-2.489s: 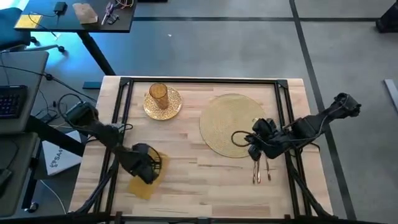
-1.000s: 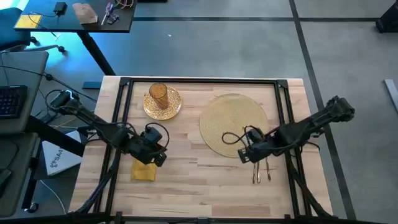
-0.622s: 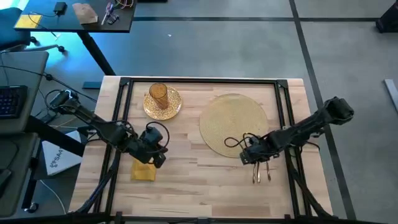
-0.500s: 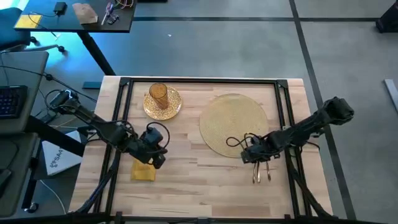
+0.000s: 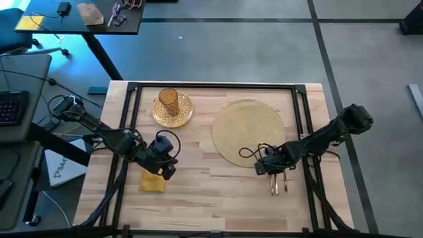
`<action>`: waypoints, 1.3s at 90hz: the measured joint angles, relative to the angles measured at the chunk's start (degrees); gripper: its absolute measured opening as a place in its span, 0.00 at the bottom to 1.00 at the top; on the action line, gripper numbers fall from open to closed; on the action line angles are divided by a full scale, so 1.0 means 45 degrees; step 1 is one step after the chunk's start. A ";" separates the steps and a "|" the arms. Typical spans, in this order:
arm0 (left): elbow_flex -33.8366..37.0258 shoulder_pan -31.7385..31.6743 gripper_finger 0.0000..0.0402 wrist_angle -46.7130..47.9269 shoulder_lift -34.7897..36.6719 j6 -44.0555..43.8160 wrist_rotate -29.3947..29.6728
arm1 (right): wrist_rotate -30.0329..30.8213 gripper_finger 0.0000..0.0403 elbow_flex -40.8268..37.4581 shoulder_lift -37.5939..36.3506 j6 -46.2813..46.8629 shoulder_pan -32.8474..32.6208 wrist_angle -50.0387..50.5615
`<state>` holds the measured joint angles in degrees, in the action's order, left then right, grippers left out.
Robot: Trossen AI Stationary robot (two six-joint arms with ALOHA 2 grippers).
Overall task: Set table place
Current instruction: Put the bronze fork on the yellow table napkin
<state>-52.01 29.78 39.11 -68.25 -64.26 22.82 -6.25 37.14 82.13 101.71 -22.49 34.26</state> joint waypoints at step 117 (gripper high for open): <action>-0.1136 -0.4080 0.42 -1.1111 -0.3862 0.8096 0.0174 | 0.7880 0.00 0.7899 -0.0205 -0.6943 0.2577 -0.2001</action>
<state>-57.12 11.42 -10.89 -85.63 -27.82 23.60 29.21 72.69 81.21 70.46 -10.90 25.26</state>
